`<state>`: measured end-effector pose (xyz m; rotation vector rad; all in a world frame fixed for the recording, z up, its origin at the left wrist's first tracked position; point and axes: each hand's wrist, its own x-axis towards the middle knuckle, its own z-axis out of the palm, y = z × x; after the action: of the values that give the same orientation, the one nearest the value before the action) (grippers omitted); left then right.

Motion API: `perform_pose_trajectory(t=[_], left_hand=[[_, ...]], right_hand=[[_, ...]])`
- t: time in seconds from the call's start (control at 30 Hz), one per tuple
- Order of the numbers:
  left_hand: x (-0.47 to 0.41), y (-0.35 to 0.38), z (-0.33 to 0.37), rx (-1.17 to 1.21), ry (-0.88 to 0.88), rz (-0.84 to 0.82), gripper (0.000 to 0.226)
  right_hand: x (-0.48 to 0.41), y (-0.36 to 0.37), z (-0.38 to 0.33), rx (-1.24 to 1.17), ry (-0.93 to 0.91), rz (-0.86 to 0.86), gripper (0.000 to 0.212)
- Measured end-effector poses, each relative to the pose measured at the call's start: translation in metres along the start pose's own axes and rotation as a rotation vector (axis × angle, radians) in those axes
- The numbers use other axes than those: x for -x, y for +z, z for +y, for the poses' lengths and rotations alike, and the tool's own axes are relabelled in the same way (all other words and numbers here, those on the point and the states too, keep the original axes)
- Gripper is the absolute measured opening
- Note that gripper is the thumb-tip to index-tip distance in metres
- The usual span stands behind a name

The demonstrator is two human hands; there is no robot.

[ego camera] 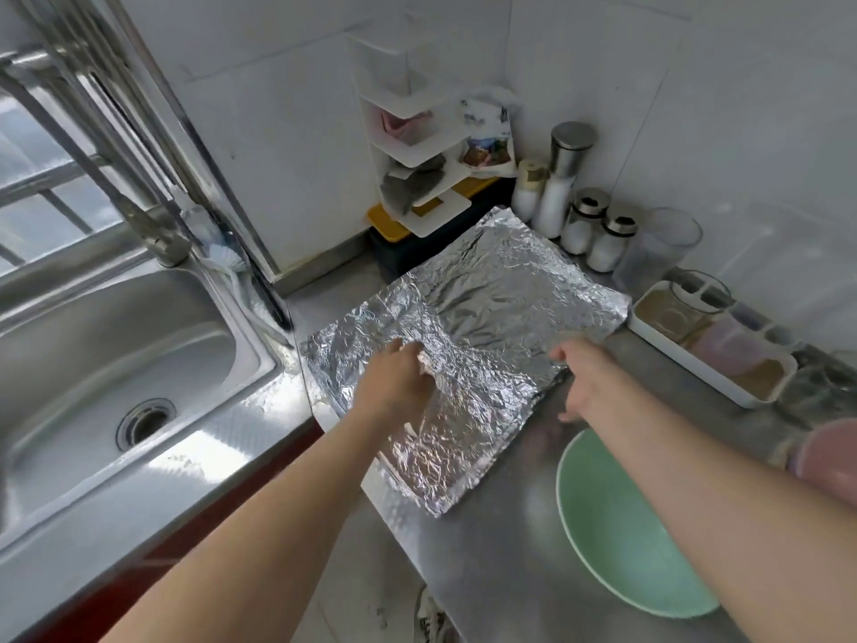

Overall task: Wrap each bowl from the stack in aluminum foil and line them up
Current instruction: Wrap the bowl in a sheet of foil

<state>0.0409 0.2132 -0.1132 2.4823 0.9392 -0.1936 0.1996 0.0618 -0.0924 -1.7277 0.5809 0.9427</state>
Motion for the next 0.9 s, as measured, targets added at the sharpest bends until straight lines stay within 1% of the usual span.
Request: perform_pose_trajectory(t=[0.07, 0.13, 0.2, 0.23, 0.37, 0.43, 0.53, 0.57, 0.63, 0.7, 0.73, 0.8, 0.83, 0.87, 0.9], left_hand=[[-0.033, -0.017, -0.013, -0.043, -0.014, 0.009, 0.060], [-0.066, -0.033, -0.023, -0.081, -0.006, 0.007, 0.060], [-0.094, -0.042, -0.029, -0.080, -0.022, -0.029, 0.059], [-0.105, -0.044, -0.031, -0.061, -0.033, -0.057, 0.060], [-0.137, -0.041, -0.033, 0.053, -0.090, -0.144, 0.061], [-0.150, -0.034, -0.039, 0.077, -0.145, -0.137, 0.062], [-0.164, -0.033, -0.042, 0.247, -0.220, -0.169, 0.072], [-0.163, -0.036, -0.040, 0.274, -0.224, -0.182, 0.072], [-0.155, -0.043, -0.037, 0.254, -0.197, -0.236, 0.064], [-0.143, -0.043, -0.037, 0.218, -0.157, -0.258, 0.043], [-0.136, -0.041, -0.038, 0.228, -0.136, -0.253, 0.030], [-0.119, -0.037, -0.043, 0.287, -0.084, -0.205, 0.027], [-0.108, -0.036, -0.044, 0.312, -0.060, -0.174, 0.027], [-0.097, -0.035, -0.043, 0.324, -0.020, -0.134, 0.026], [-0.087, -0.035, -0.043, 0.327, 0.019, -0.094, 0.025]], right_hand=[[-0.018, 0.007, -0.004, -0.027, 0.023, 0.076, 0.007], [-0.036, 0.011, -0.007, -0.058, 0.043, 0.108, 0.012], [-0.048, 0.011, -0.009, -0.096, 0.057, 0.116, 0.023], [-0.054, 0.010, -0.010, -0.106, 0.078, 0.124, 0.024], [-0.066, 0.006, -0.010, -0.144, 0.146, 0.144, 0.019], [-0.068, 0.004, -0.011, -0.180, 0.139, 0.130, 0.018], [-0.071, 0.003, -0.014, -0.159, 0.128, 0.083, 0.010], [-0.072, 0.001, -0.015, -0.165, 0.114, 0.061, 0.014], [-0.073, -0.004, -0.018, -0.134, 0.099, 0.059, 0.026], [-0.071, -0.012, -0.019, -0.106, 0.093, 0.085, 0.036], [-0.073, -0.016, -0.018, -0.111, 0.083, 0.091, 0.035], [-0.070, -0.021, -0.019, -0.143, 0.050, 0.101, 0.028], [-0.060, -0.020, -0.022, -0.168, 0.038, 0.086, 0.036], [-0.054, -0.019, -0.025, -0.176, 0.013, 0.071, 0.049], [-0.053, -0.018, -0.027, -0.169, -0.029, 0.071, 0.054]])
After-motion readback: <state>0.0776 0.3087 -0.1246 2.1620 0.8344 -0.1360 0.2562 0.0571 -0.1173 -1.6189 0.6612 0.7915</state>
